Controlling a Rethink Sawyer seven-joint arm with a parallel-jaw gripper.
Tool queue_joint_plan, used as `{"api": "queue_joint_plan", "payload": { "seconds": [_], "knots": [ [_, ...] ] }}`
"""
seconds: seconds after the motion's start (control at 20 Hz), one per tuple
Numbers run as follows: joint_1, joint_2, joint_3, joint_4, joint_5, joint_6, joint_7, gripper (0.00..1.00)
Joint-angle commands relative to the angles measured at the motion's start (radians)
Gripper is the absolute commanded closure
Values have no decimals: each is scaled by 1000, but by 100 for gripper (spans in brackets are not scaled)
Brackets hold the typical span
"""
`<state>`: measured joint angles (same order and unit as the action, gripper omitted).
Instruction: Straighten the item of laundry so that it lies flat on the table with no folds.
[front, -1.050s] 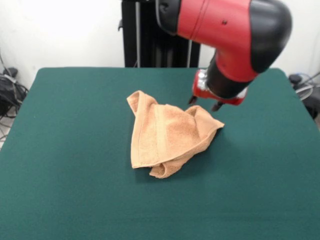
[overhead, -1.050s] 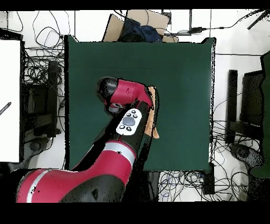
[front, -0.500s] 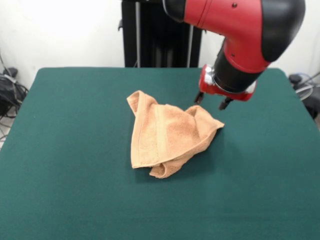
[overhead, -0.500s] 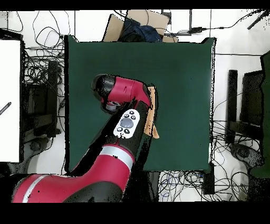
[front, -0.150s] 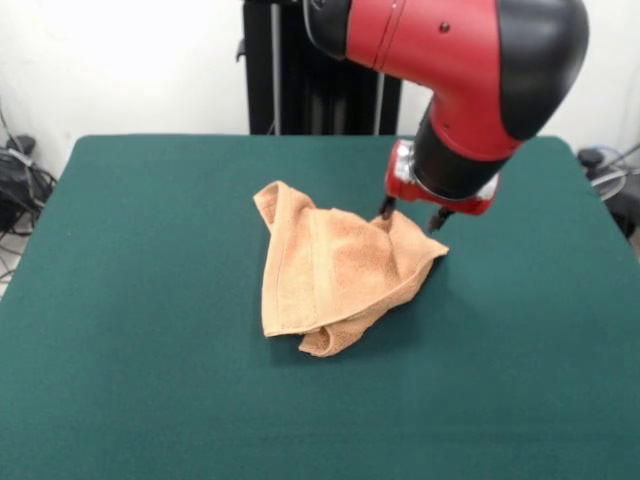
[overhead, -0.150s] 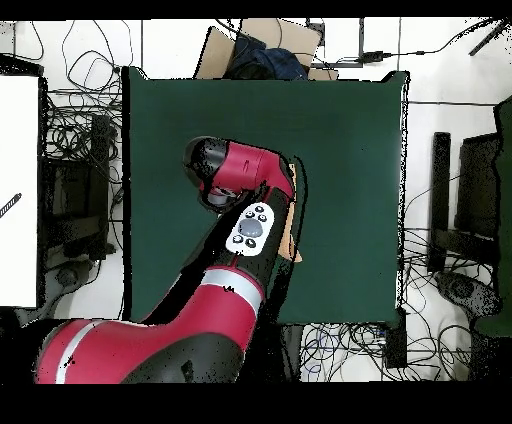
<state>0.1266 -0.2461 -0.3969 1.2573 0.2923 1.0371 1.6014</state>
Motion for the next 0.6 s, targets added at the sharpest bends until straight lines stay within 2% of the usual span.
{"api": "queue_joint_plan", "payload": {
  "seconds": [0.05,0.25,0.6],
  "knots": [
    [-4,36,55,23,43,-61,326,0],
    [8,30,45,31,43,-113,333,0],
    [9,34,44,31,47,-119,336,0]
  ]
}}
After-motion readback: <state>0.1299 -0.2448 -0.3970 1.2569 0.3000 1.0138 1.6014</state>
